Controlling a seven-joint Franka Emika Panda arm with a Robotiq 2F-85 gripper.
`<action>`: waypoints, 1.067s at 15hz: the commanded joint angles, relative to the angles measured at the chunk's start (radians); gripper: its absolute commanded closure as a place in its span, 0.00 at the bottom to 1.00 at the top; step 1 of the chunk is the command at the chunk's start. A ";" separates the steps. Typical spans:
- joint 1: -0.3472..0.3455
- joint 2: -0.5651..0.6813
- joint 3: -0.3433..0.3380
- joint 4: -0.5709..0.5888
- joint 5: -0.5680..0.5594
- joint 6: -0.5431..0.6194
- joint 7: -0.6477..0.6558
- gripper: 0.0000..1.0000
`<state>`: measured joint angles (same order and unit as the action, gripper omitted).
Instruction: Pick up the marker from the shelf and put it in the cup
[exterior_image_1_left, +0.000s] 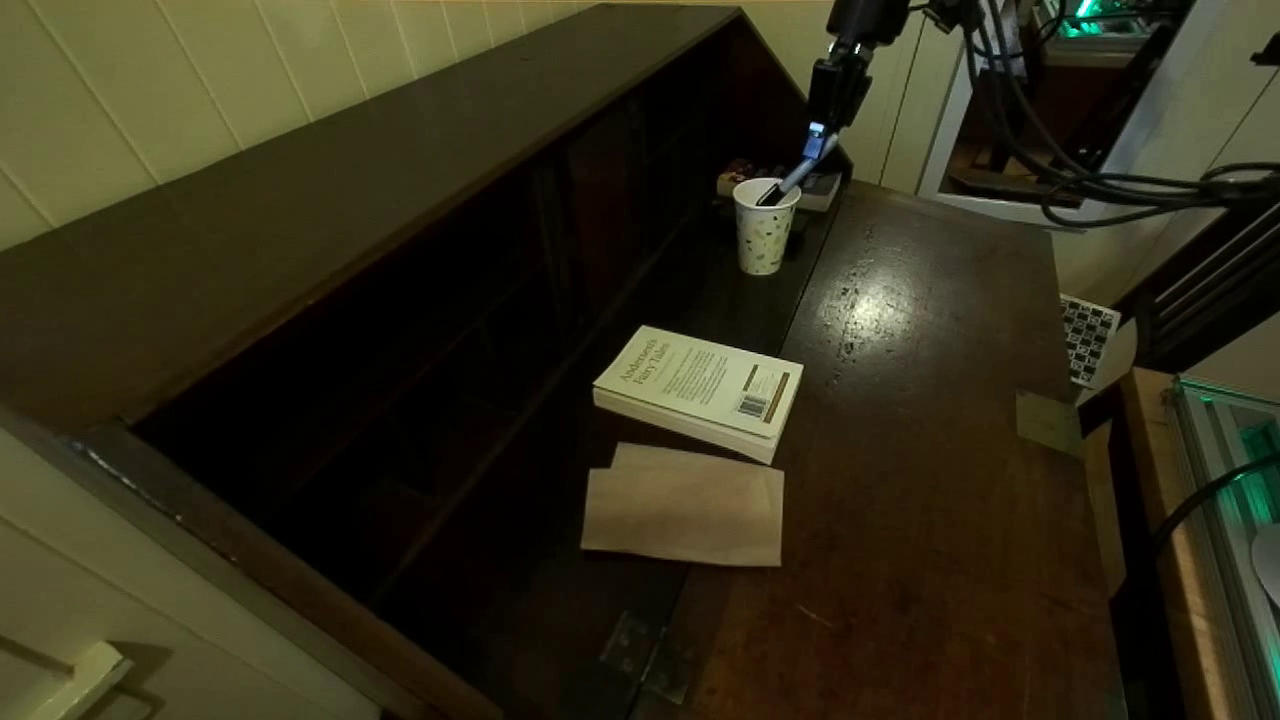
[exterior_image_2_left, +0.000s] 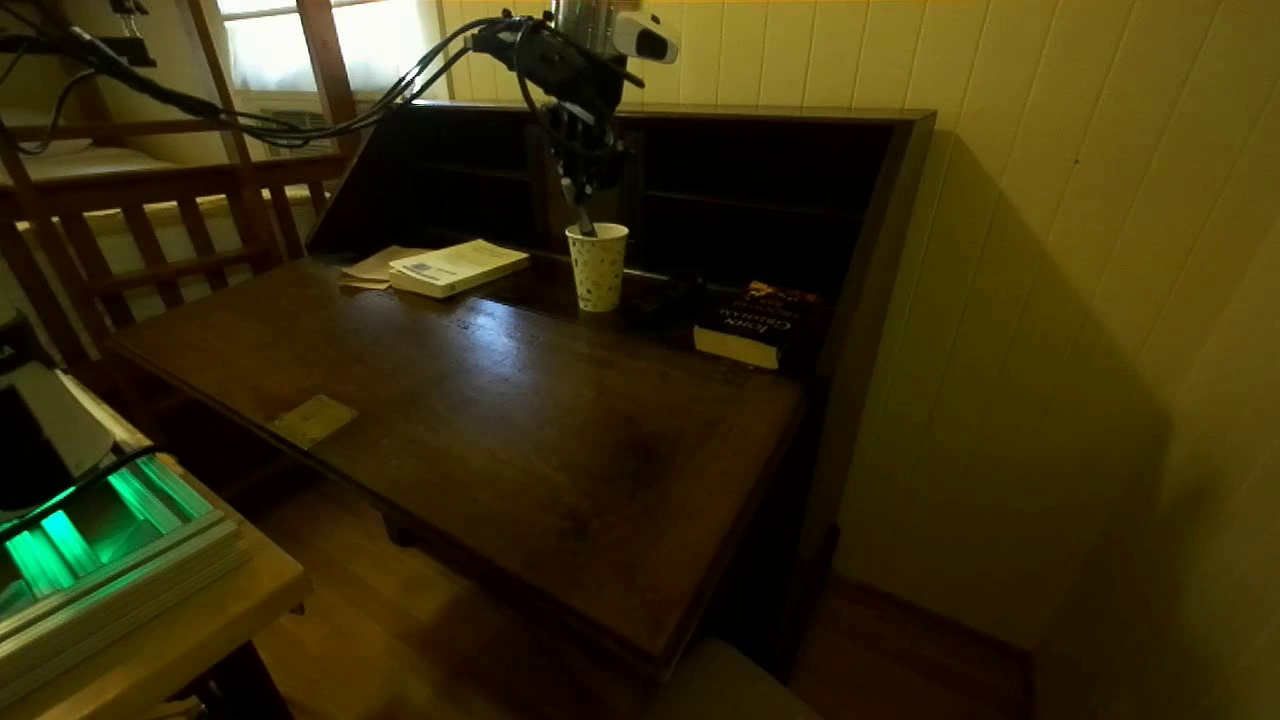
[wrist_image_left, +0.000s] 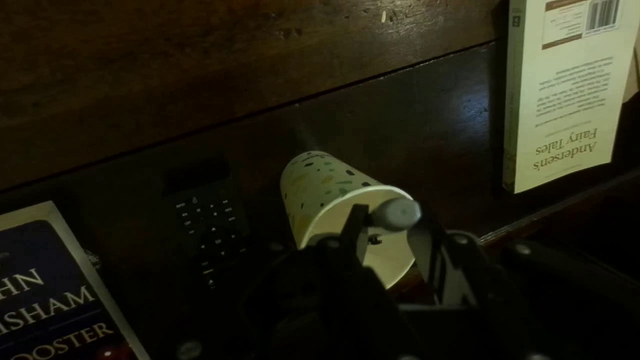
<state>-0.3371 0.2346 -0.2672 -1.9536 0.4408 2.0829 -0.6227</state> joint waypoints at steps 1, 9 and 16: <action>-0.012 0.058 0.023 0.067 -0.058 -0.040 0.050 0.93; -0.018 0.129 0.052 0.130 -0.112 -0.046 0.090 0.93; -0.023 0.159 0.062 0.162 -0.139 -0.043 0.122 0.45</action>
<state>-0.3383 0.3696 -0.2271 -1.8366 0.3395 2.0726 -0.5382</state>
